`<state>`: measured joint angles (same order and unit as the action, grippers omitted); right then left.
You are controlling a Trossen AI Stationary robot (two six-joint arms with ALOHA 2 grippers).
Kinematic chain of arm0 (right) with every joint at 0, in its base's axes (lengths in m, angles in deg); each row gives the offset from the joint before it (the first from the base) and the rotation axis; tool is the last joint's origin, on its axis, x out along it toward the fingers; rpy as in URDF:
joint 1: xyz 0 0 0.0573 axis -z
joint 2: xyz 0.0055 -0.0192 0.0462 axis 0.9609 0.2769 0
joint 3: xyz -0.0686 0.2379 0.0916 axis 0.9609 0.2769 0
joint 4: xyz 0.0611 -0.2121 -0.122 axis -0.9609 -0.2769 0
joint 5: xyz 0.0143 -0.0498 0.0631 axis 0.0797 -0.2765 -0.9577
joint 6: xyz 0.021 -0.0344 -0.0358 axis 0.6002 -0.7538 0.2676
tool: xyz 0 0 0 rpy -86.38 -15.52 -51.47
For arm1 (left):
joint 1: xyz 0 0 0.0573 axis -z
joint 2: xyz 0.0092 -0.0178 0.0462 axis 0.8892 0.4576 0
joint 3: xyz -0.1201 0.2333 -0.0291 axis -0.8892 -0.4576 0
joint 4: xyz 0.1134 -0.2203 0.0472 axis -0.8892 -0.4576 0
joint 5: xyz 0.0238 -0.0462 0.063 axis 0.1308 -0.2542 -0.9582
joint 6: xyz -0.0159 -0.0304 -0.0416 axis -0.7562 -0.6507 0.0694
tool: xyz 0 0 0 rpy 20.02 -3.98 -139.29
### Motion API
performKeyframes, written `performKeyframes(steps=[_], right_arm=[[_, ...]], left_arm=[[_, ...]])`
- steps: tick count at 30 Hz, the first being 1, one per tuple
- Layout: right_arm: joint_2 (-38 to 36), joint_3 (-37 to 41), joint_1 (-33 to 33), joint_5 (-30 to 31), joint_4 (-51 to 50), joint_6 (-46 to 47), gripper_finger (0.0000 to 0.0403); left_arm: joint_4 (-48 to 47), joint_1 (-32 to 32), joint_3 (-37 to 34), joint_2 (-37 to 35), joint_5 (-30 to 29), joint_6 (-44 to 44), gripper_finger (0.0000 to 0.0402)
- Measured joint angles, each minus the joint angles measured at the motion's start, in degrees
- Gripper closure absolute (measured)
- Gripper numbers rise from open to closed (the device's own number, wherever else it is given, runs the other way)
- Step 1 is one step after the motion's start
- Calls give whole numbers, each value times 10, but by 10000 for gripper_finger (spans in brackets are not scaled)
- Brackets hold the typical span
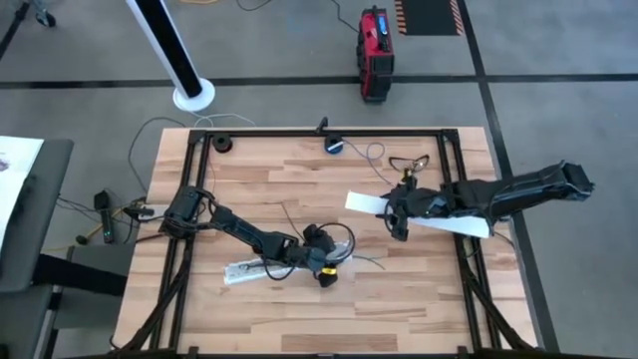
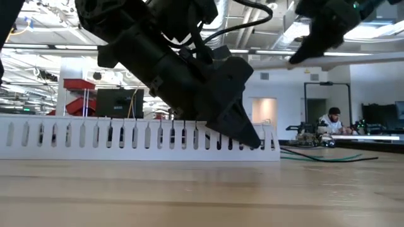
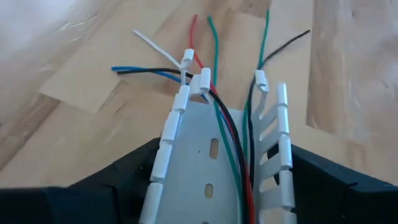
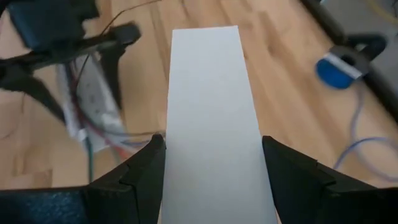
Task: Ziptie cables
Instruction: Close the white cable duct
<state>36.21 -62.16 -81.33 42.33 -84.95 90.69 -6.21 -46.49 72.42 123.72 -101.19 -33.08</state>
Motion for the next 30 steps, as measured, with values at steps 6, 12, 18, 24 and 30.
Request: performKeyframes(steps=[6,12,18,24,30], right_arm=[[0,49,-27,-11,47,37,180],[0,65,-45,-23,51,35,180],[10,65,-45,-62,69,0,180],[48,65,-41,-104,94,-11,180],[98,65,-53,-131,174,-33,180]], left_arm=[[40,0,-20,0,-40,-23,118],[49,0,-51,-4,-33,-19,118],[48,22,-86,-5,9,-2,118],[59,36,-120,-8,25,15,118],[77,37,-127,-9,20,29,118]])
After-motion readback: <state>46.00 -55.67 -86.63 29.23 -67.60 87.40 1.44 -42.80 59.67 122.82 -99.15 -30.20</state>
